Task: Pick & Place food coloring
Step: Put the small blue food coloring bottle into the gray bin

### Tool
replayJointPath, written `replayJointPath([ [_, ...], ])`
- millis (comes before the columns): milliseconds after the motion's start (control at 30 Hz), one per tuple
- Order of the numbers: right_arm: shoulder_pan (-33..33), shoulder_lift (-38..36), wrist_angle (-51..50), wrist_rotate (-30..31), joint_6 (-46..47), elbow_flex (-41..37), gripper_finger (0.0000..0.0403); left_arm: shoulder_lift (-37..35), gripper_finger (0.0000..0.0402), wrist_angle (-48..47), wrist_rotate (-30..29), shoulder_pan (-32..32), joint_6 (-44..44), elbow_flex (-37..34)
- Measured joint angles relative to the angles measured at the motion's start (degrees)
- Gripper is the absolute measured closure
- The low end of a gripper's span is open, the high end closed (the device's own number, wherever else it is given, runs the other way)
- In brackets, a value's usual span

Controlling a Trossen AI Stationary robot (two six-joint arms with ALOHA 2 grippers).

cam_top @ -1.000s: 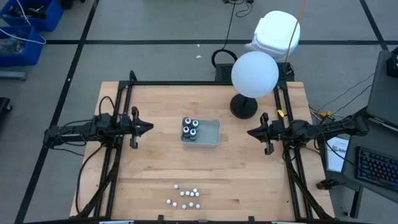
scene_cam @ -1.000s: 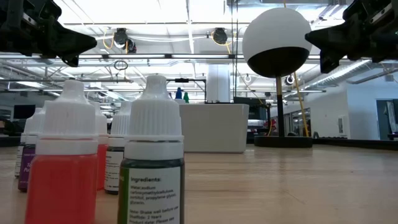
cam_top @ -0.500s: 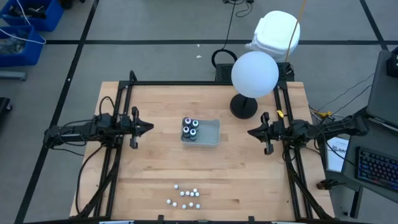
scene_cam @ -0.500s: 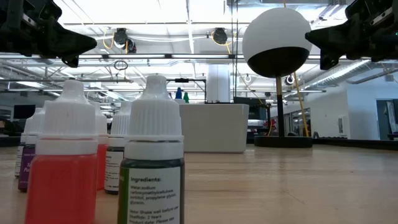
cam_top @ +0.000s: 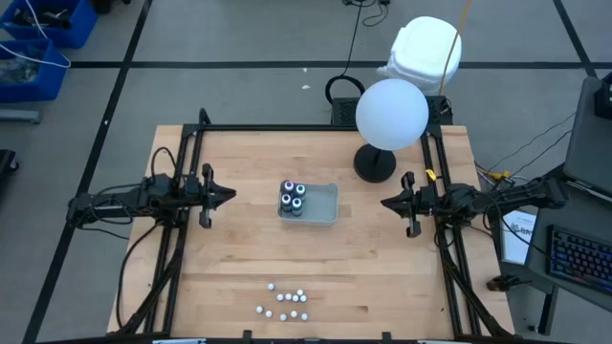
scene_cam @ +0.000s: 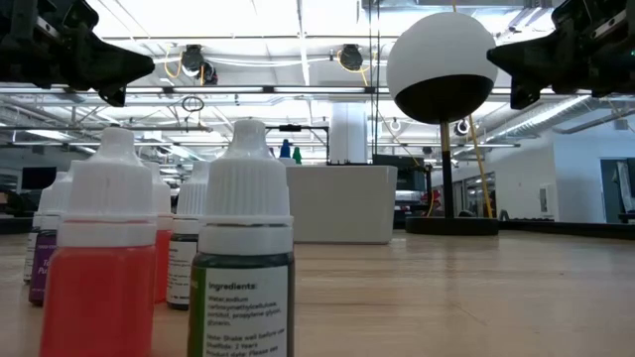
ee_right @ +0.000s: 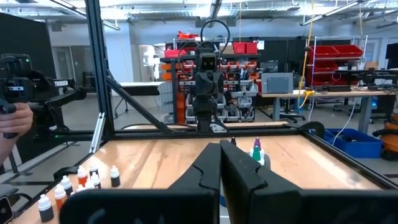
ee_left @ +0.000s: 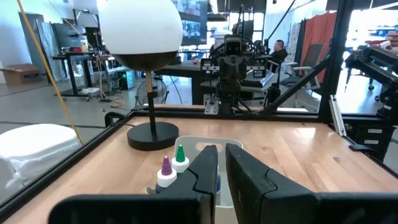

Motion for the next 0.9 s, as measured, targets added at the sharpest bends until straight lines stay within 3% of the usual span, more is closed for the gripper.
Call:
replayJointPath([
  [233,0.01,0.11,-2.95,-0.07,1.36,-0.01,0.0403,-0.01,0.036,0.56,-0.02,-0.02,-0.63,0.0],
  [367,0.01,0.11,-2.93,-0.07,1.49,-0.01,0.0403,0.49,0.036,0.91,-0.3,-0.03,-5.53,0.02],
  [567,0.0,0.08,-2.71,0.15,1.22,-0.01,0.0403,6.32,0.036,-0.71,6.7,-1.13,-8.52,0.0],
  [667,0.01,0.06,-2.57,0.2,0.91,-0.01,0.0403,10.94,0.036,4.93,9.22,-3.51,-12.55,0.0],
  [767,0.0,0.06,-2.11,0.22,1.01,-0.01,0.0403,16.22,0.036,12.37,9.62,-7.38,-10.92,0.0],
  [900,0.0,0.08,-1.82,0.27,-0.47,-0.01,0.0403,24.56,0.036,22.58,5.55,-12.97,-7.7,0.0],
])
